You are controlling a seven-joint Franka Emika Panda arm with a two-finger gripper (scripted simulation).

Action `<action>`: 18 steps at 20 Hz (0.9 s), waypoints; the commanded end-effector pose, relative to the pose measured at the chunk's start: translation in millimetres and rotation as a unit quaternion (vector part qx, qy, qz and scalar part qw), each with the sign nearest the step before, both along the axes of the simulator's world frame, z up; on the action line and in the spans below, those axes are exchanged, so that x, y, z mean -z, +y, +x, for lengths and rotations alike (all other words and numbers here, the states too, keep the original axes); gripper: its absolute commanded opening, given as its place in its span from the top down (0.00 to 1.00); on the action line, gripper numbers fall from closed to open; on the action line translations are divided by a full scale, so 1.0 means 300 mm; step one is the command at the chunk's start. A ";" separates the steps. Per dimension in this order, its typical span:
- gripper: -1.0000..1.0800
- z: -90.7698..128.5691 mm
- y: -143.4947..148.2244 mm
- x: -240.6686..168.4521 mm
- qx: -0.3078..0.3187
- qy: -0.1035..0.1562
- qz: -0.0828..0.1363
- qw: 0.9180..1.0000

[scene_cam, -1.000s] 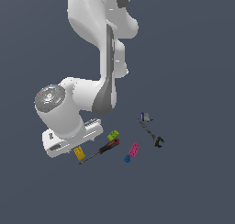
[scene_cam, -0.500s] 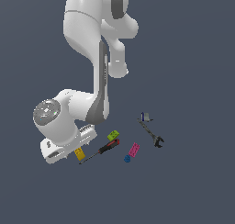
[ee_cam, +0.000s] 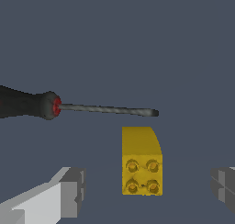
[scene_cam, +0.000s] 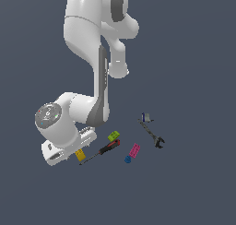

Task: Pick up a designated object from a clutter of objects.

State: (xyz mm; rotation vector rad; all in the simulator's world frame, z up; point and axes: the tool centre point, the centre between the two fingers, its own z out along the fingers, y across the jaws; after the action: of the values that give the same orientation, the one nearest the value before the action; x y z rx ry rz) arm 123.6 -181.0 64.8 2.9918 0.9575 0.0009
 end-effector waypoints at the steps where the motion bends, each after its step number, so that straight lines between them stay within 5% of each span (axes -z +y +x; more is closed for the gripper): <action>1: 0.04 -0.002 0.001 0.036 0.000 0.001 0.000 1.000; 12: 0.04 0.000 -0.001 0.143 -0.002 0.000 0.000 1.000; 13: 1.00 0.000 -0.001 0.143 -0.002 0.000 0.000 1.000; 18: 1.00 0.000 -0.001 0.143 -0.002 0.000 0.000 1.000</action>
State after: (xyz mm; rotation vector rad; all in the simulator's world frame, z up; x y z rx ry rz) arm 123.5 -181.3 21.8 2.9909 0.9623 -0.0007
